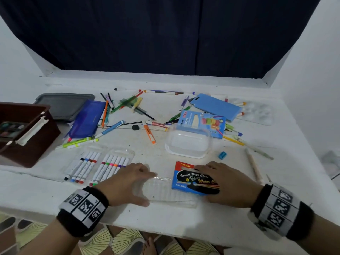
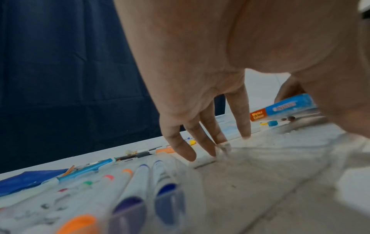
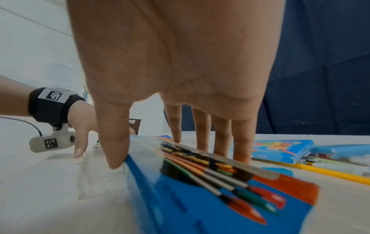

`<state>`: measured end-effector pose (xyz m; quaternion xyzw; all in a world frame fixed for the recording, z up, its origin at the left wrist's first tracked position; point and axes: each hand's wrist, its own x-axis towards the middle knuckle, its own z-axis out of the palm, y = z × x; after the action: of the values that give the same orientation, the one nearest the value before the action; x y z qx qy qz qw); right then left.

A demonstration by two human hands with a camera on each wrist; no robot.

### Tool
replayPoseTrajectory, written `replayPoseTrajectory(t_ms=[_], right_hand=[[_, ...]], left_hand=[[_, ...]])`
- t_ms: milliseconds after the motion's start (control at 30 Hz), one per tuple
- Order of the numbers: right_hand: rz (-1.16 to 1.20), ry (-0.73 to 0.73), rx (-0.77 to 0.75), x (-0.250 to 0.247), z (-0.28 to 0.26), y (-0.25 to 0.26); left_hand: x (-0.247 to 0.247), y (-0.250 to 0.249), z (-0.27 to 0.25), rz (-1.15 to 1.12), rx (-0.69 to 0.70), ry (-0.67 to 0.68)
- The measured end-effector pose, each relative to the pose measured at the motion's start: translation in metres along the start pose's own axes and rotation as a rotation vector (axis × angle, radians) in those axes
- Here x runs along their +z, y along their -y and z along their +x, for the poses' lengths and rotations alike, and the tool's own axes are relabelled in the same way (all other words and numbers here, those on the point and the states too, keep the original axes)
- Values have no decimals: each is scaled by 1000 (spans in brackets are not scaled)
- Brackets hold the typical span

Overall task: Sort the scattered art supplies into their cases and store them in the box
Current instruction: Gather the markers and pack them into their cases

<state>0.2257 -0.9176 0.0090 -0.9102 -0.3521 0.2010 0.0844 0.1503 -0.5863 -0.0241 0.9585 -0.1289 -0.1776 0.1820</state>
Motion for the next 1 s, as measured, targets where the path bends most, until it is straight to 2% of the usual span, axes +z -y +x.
replayPoseTrajectory(t_ms=[333, 467, 567, 700, 833, 1000], right_hand=[[53, -157, -55, -1, 40, 23], [34, -113, -97, 2, 57, 34], [-77, -141, -134, 5, 55, 35], [-202, -145, -108, 11, 42, 21], [-149, -89, -147, 12, 43, 5], [-14, -38, -226, 18, 55, 14]], left_hand=[[14, -8, -5, -52, 54, -40], [17, -6, -15, -133, 43, -130], [18, -7, -21, -99, 38, -143], [19, -5, -26, -66, 11, -122], [19, -10, -26, -54, 19, -158], [22, -14, -24, -39, 27, -171]])
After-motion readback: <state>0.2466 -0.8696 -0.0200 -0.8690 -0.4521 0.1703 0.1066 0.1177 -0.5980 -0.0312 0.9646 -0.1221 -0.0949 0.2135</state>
